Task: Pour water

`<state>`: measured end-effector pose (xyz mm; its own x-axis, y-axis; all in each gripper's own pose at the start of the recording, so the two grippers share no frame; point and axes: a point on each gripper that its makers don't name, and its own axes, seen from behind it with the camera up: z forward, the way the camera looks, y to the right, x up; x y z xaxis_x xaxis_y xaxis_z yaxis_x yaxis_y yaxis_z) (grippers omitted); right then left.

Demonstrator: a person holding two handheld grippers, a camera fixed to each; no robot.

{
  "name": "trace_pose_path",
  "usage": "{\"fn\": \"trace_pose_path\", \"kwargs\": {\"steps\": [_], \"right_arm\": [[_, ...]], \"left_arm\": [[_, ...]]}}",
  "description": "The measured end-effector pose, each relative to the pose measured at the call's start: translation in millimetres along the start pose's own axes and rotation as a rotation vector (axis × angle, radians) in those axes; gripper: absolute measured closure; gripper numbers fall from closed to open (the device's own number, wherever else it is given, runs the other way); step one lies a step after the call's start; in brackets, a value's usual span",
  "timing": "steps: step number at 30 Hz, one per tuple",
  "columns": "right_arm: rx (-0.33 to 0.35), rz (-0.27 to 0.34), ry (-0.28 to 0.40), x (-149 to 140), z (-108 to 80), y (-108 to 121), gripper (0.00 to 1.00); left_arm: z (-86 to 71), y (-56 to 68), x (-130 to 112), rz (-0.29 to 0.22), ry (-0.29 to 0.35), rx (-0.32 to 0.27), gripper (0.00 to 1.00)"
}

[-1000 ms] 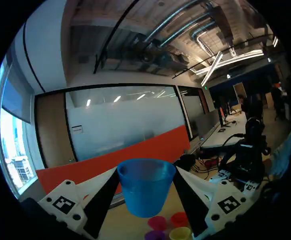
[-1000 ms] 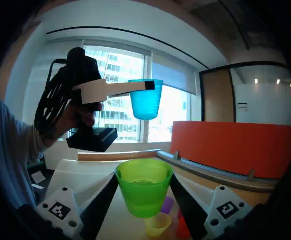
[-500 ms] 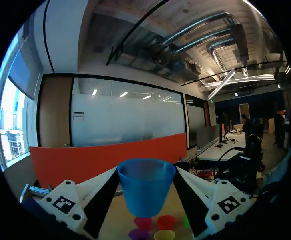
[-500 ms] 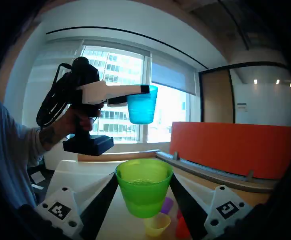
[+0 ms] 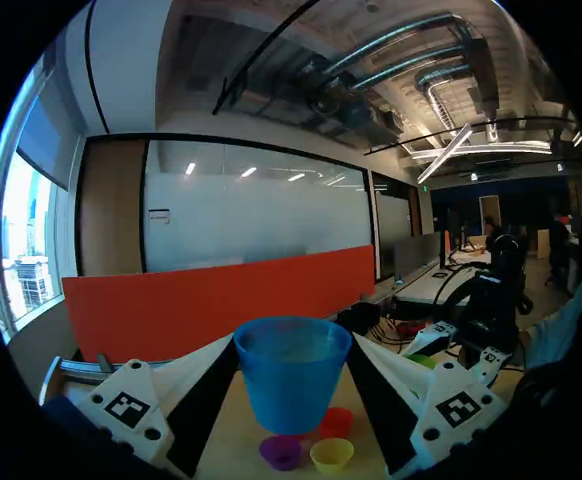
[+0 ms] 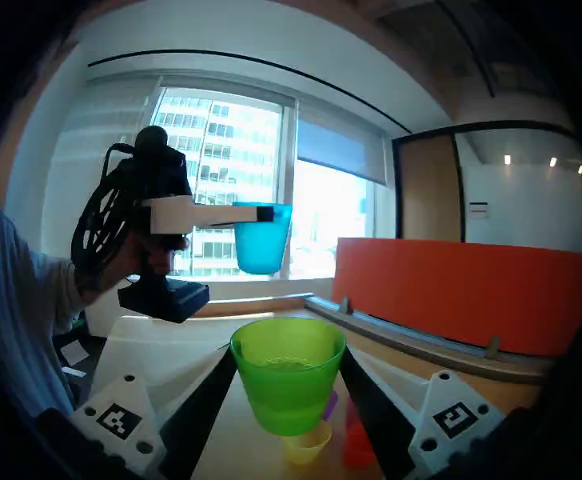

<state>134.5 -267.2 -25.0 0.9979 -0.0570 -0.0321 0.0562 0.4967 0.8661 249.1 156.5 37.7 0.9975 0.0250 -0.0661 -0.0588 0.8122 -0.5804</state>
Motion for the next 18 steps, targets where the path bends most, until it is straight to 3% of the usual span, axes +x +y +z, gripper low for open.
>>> {"fn": "trace_pose_path", "kwargs": {"steps": [18], "right_arm": [[-0.075,0.017,-0.033,-1.7,-29.7,35.5,0.09]], "left_arm": [[-15.6,-5.8,-63.6,-0.037,-0.094,0.007,0.11]]}}
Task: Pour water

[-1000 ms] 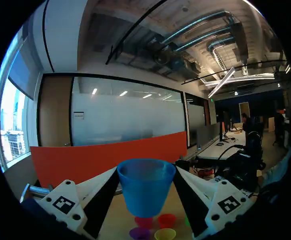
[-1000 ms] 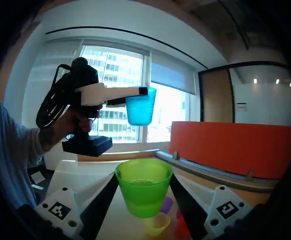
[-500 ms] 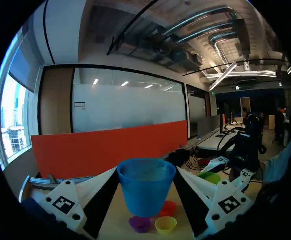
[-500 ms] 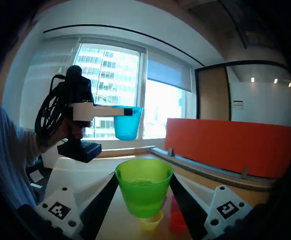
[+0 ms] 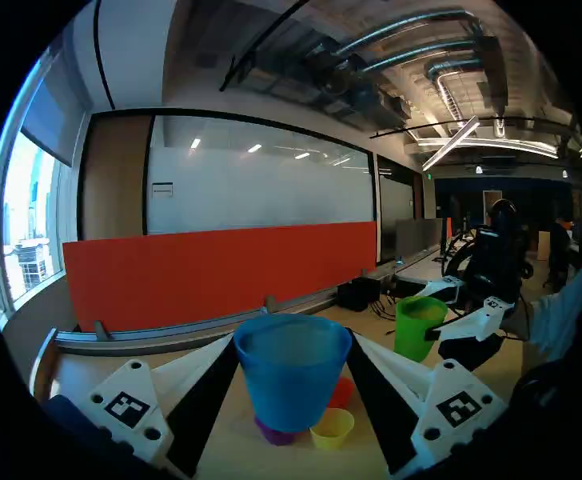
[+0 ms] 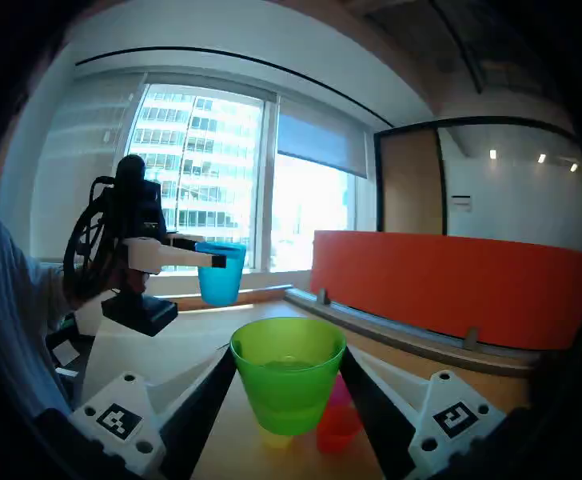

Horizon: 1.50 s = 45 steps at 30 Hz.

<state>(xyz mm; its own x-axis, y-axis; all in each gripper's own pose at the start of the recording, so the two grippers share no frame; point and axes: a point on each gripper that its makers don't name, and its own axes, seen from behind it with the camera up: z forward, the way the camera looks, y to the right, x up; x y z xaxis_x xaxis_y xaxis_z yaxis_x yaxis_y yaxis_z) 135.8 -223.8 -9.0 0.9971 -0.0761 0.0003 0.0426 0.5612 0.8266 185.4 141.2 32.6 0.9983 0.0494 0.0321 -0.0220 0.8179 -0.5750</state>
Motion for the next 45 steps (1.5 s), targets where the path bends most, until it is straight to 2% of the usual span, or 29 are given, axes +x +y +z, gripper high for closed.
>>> {"fn": "trace_pose_path", "kwargs": {"steps": [5,11,23,45], "right_arm": [[-0.007,0.004,-0.014,-3.1,-1.9,5.6,0.09],[0.001,0.001,-0.037,-10.6,-1.5,7.2,0.08],[0.024,-0.005,-0.122,-36.5,-4.9,8.2,0.08],[0.076,0.033,-0.319,-111.0,-9.0,5.8,0.08]], "left_arm": [[0.3,-3.6,-14.5,0.009,-0.037,0.002,0.11],[-0.2,-1.2,-28.6,0.011,-0.074,-0.018,0.11],[-1.4,-2.8,-73.5,0.033,-0.185,-0.041,0.11],[3.6,12.9,-171.4,0.112,-0.421,-0.122,0.11]]}}
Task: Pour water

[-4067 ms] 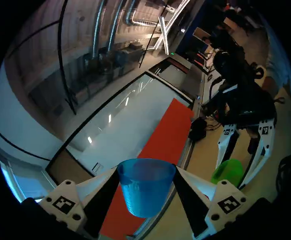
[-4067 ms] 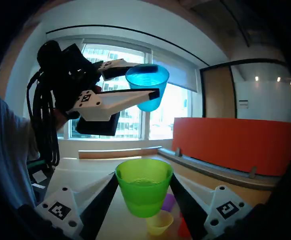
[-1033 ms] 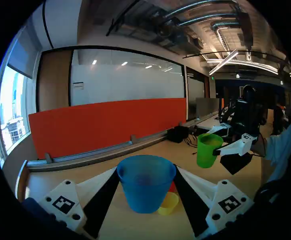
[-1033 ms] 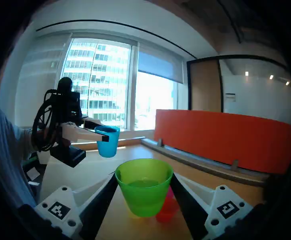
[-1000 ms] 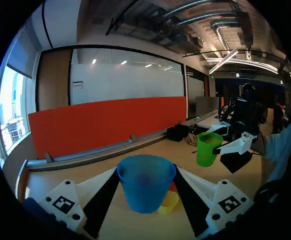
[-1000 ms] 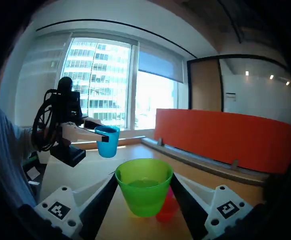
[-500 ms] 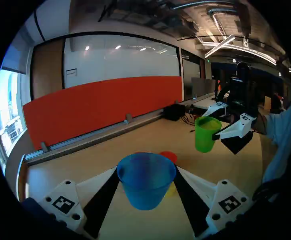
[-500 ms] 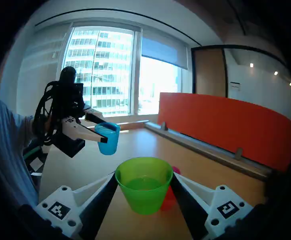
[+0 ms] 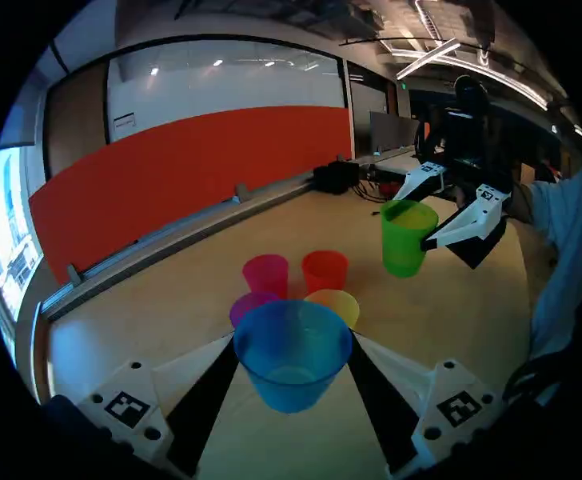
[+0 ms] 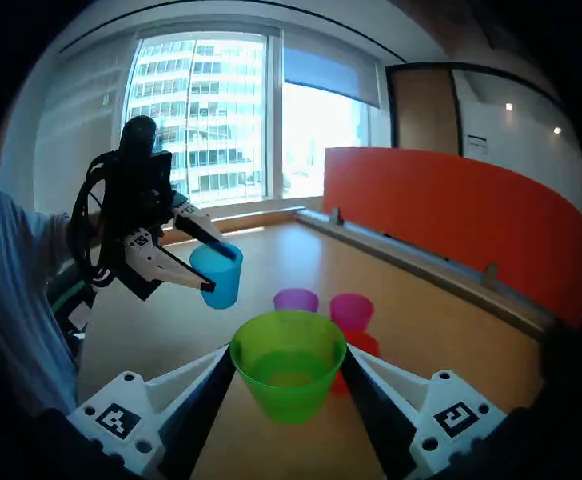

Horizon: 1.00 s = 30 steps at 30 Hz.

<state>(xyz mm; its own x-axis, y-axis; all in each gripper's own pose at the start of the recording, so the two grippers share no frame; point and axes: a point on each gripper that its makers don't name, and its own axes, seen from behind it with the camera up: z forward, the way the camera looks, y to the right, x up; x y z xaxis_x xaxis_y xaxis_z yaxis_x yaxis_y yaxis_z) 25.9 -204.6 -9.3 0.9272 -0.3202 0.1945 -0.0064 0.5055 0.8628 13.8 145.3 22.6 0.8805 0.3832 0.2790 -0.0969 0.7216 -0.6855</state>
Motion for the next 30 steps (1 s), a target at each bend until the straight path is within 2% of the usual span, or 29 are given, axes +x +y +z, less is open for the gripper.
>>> {"fn": "trace_pose_path", "kwargs": {"steps": [16,23,30], "right_arm": [[0.011,0.026,-0.061,-29.1,9.2,2.1,0.08],[0.004,0.034,-0.067,-35.1,7.9,3.0,0.08],[0.0,0.037,-0.071,-38.1,8.4,3.2,0.08]], "left_arm": [[31.4,9.4,-52.2,0.0,-0.114,-0.044,0.1],[37.7,14.1,-68.5,-0.03,-0.133,-0.059,0.1],[39.0,13.7,-79.4,-0.056,-0.142,-0.058,0.1]]}}
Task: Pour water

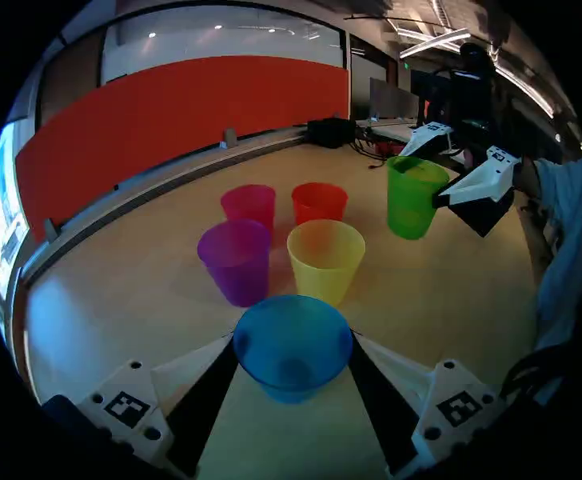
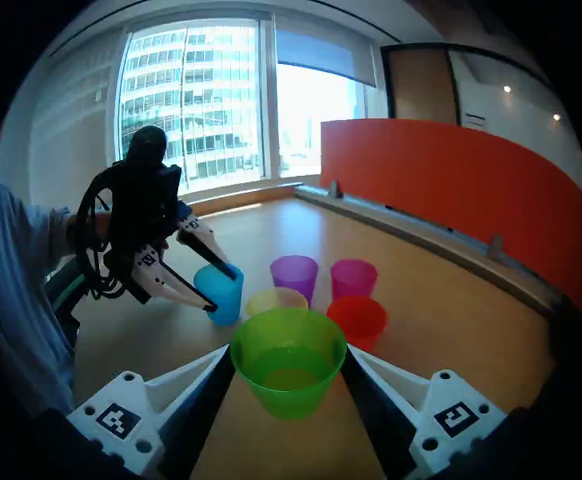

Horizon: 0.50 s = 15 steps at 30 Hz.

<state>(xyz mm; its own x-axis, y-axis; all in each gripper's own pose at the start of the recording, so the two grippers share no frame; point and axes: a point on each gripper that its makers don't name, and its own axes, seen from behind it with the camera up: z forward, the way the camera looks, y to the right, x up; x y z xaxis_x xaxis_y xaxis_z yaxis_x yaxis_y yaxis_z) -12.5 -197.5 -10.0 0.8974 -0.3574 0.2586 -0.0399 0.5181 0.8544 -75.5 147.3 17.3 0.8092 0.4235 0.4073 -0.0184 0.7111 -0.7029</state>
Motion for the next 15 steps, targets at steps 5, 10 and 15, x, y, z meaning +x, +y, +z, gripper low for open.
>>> {"fn": "trace_pose_path", "kwargs": {"steps": [5,10,15], "right_arm": [[0.0,0.003,-0.001,-1.4,1.4,-1.3,0.08],[-0.004,0.005,-0.005,-4.5,3.6,-1.9,0.08],[-0.006,0.011,-0.007,-8.4,5.8,-3.0,0.08]], "left_arm": [[-1.1,0.0,-4.2,-0.007,0.004,-0.002,0.11],[-2.7,-0.8,-9.3,-0.007,-0.006,0.003,0.1],[-2.8,-3.5,-17.4,0.008,-0.031,0.018,0.09]]}}
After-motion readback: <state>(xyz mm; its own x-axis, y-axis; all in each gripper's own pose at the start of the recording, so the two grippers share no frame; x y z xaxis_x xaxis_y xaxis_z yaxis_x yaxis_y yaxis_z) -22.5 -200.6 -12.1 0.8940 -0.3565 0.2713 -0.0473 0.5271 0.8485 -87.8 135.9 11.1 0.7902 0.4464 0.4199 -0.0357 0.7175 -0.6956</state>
